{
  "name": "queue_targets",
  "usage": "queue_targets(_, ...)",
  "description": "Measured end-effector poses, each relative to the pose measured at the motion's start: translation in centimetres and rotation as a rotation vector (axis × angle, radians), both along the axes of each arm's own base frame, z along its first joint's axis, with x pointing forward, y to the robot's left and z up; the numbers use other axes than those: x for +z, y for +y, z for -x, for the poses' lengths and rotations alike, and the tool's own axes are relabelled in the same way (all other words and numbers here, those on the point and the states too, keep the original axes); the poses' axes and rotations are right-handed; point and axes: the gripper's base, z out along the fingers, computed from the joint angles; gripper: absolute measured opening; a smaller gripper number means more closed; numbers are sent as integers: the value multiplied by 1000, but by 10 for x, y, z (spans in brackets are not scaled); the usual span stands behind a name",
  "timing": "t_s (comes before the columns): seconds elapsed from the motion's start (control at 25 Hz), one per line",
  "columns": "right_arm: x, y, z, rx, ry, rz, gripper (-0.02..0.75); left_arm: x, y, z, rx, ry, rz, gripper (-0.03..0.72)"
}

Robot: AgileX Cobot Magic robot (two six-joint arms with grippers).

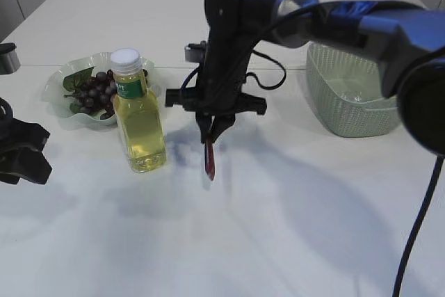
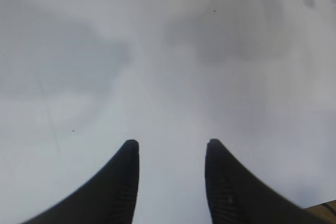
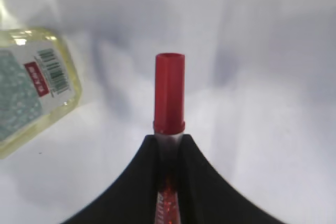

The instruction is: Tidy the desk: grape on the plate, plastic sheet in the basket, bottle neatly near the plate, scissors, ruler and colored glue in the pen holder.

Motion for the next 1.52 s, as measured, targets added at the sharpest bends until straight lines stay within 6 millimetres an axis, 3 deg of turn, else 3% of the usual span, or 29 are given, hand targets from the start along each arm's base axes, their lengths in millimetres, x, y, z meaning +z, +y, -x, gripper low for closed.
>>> queue_targets(0.2,47,-37,-13,17,-73,-99,93,0,-1,0,5,6,11,307)
queue_targets(0.44,97,-82,-25,113,-165,-338,93,0,-3,1,16,14,35,307)
queue_targets(0.84,149,-123,-43,313,-450,-634,92,0,-2,1,13,19,31,307)
queue_targets(1.12,155,-134,-63,357,-732,-655,92,0,-2,3,7,32,23,307)
queue_targets(1.52,109,-131,-102,377,-1016,-656,92,-1,1,4,-12,49,-11,307)
